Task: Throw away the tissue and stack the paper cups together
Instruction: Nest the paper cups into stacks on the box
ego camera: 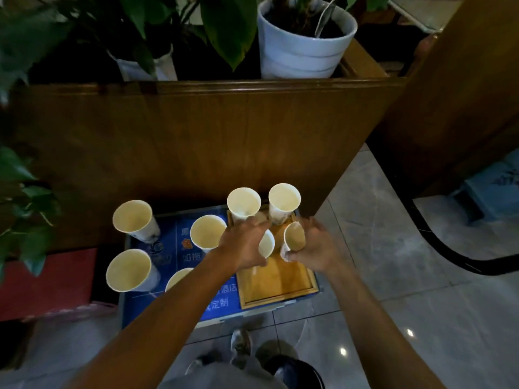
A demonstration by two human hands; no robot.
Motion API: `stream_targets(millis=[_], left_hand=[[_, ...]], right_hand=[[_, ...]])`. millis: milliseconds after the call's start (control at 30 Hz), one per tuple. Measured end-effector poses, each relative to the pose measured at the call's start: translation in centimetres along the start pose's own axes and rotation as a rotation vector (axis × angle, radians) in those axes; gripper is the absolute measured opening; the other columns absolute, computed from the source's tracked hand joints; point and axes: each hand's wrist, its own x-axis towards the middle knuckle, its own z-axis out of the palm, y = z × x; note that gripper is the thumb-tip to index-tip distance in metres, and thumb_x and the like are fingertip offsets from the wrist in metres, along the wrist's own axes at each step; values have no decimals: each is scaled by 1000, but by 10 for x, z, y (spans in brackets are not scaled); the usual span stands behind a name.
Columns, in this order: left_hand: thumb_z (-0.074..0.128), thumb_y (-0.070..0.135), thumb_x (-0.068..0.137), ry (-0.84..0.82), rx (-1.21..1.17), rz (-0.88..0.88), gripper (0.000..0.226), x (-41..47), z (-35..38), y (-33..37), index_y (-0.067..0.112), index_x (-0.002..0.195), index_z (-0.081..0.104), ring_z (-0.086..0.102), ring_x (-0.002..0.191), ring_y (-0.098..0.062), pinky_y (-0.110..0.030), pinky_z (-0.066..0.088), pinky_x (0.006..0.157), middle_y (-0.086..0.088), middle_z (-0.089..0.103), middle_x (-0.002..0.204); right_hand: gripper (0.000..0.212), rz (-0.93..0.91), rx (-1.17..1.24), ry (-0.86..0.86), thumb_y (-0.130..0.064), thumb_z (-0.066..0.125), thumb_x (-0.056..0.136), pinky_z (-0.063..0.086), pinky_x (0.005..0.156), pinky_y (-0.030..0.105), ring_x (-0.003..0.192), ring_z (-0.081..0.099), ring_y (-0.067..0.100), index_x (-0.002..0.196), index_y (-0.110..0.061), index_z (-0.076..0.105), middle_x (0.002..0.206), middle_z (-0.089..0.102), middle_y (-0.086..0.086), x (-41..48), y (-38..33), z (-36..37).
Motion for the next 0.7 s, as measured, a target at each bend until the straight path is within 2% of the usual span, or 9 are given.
stream_targets(millis=[100, 233, 367, 533, 633, 700], left_hand=[[84, 44, 62, -60, 40, -52, 96, 9, 17, -4, 32, 142, 33, 48, 127, -31, -49, 50, 94, -5, 44, 145], [83, 41, 64, -67, 56, -53, 96, 15, 27, -6, 33, 144, 29, 47, 129, -33, -49, 50, 94, -6, 41, 146], [81, 42, 67, -88, 53, -49, 93, 18, 27, -4, 34, 144, 29, 42, 130, -35, -51, 50, 94, -7, 37, 146], [77, 45, 70, -164, 3, -2, 91, 9, 12, -2, 41, 144, 24, 40, 129, -37, -51, 48, 95, -10, 36, 145], [77, 50, 67, -181, -126, 1, 83, -8, -9, -5, 42, 138, 34, 45, 125, -32, -48, 49, 95, -5, 38, 141], [76, 54, 66, -174, -254, 21, 77, -26, -31, -9, 45, 132, 38, 46, 123, -23, -43, 47, 96, 5, 40, 139]], right_hand=[[116, 22, 37, -16, -44, 86, 64, 32, 117, 45, 147, 23, 33, 153, -30, 13, 159, 28, 8, 11, 8, 11], [118, 15, 34, 3, -45, 87, 60, 39, 108, 45, 140, 33, 35, 151, -34, 13, 155, 32, 7, 21, 17, 18], [114, 21, 57, 15, -47, 89, 55, 44, 103, 44, 135, 41, 34, 146, -36, 21, 148, 39, 7, 25, 19, 22], [98, 47, 11, -9, -47, 90, 54, 47, 94, 38, 125, 47, 30, 134, -31, 35, 136, 45, 7, 21, 18, 15], [95, 39, -19, -38, -48, 88, 54, 46, 88, 33, 120, 50, 28, 133, -27, 40, 131, 49, 7, 8, 11, -2], [93, 3, -2, -46, -52, 86, 51, 43, 79, 28, 112, 53, 24, 130, -26, 46, 126, 55, 5, -5, 5, -21]])
